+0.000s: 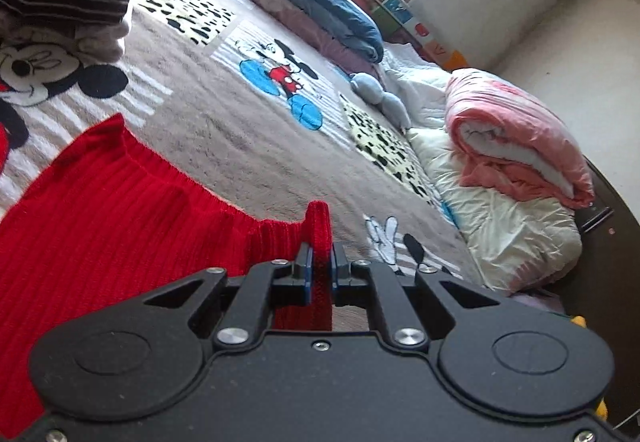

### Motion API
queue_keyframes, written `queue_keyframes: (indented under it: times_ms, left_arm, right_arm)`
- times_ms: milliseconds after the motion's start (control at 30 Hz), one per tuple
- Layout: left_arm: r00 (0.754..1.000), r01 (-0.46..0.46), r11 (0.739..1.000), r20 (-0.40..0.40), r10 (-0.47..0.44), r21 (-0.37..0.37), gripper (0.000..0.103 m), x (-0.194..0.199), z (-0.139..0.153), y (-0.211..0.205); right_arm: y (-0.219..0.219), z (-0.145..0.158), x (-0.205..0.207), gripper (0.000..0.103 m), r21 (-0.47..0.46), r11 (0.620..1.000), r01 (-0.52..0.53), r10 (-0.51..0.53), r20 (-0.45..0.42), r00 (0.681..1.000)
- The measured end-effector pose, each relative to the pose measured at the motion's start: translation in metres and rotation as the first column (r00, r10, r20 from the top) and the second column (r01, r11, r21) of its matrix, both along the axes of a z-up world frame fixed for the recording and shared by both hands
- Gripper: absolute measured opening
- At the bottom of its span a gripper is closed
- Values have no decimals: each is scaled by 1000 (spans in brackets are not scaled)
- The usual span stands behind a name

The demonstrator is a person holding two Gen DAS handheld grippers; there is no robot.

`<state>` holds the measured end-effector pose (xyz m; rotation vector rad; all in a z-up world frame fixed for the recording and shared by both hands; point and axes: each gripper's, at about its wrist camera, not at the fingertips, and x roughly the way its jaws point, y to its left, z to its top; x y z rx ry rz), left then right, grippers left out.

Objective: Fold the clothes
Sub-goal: 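Lift the red sleeve with the left gripper and lay it across the body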

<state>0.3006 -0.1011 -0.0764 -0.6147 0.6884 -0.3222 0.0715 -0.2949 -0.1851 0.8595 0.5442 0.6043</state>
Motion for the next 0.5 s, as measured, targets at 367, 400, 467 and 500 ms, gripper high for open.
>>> queue_keyframes:
  times_ms: [367,400,467,500]
  left_arm:
    - [999,-18,990,-28,22,137,5,21,-29,-27]
    - [999,-14,988,-27,18,153,5,22,-31,-30]
    - [1000,2,983,-23,2,183,5,24,-33,-36]
    - [1000,11,979,-23,-6,202,6,25,-34,-40]
  right_arm:
    - [-1,-12,3,15,47,999,20,-19,-26,1000]
    - [-1,-13,4,15,47,999,20,-19,-25,999]
    - [1,-13,4,15,43,999,22,-21,-22,1000]
    - [1,-13,3,15,41,999,22,-21,-21,1000]
